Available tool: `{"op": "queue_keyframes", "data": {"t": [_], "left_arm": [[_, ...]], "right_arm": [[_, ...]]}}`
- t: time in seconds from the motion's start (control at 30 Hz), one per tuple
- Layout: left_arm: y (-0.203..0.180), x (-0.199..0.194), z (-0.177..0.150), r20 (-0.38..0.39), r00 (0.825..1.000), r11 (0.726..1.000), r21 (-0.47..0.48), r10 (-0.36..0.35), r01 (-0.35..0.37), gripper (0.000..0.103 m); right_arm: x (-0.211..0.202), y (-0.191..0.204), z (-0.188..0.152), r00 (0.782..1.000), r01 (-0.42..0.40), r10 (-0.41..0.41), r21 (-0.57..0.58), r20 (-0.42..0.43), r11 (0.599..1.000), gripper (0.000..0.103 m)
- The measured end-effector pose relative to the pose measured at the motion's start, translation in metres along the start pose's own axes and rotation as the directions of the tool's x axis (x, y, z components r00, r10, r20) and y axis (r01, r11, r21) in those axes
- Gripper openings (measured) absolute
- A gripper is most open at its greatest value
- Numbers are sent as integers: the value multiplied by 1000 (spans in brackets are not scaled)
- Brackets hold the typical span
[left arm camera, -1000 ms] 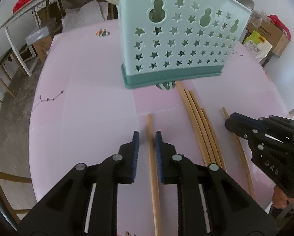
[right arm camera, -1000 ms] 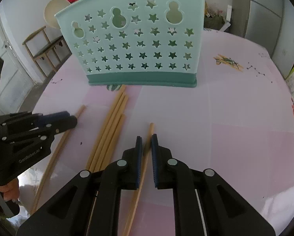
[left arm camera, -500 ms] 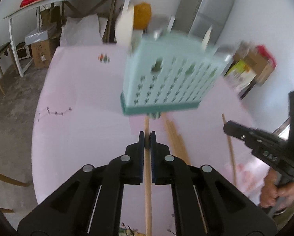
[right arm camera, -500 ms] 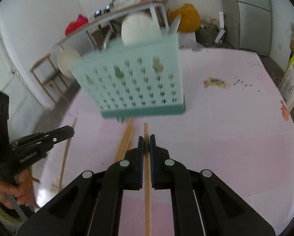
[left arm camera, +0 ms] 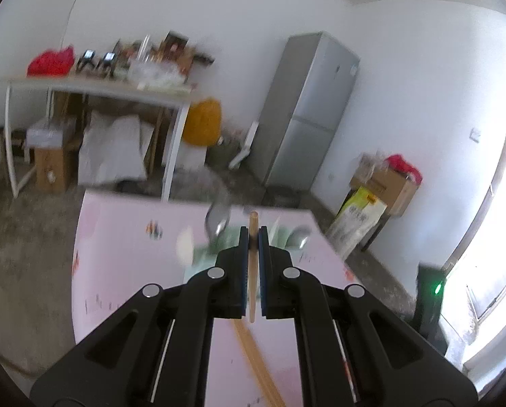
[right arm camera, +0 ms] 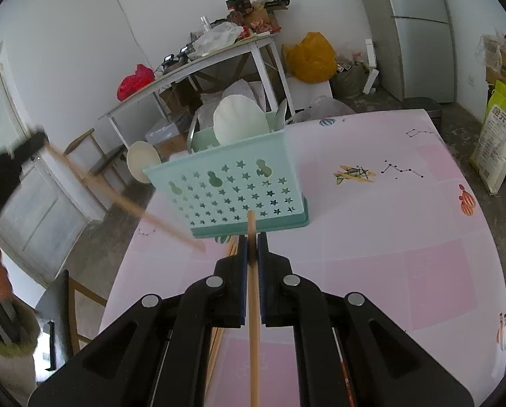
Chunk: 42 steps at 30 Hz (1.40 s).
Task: Organize utensils
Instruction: 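Insert the chopsticks into the green holder with both tools and open them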
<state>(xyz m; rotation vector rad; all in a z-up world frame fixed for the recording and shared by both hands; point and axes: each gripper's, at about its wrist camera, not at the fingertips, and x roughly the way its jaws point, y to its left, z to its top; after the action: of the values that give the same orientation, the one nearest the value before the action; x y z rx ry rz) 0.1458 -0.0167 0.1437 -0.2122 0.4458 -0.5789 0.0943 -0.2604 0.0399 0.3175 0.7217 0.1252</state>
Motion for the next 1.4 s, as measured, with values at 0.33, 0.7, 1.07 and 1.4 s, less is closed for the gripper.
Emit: {"op": "queue_keyframes", "data": {"t": [0.33,0.7,1.07,1.4], "left_arm": [[-30,27,70,124,992,997,76,-32,23,4],[-25,90,62,117,990,992,90,76,-87,4],[13,111,11,-41,998,999,-10,46,-47,23],[16,39,-13,32,998,998,-13,60,-59,37]], "right_arm": [[-1,-2,1,1000,-4,4,5,5,1000,6],[2,-4,2,1000,-18,18,9,5,1000,6],[-13,0,14,999,-23,24,-14,44,1000,6],[-45,22,63,982,-59,73,-84,177,995,6]]}}
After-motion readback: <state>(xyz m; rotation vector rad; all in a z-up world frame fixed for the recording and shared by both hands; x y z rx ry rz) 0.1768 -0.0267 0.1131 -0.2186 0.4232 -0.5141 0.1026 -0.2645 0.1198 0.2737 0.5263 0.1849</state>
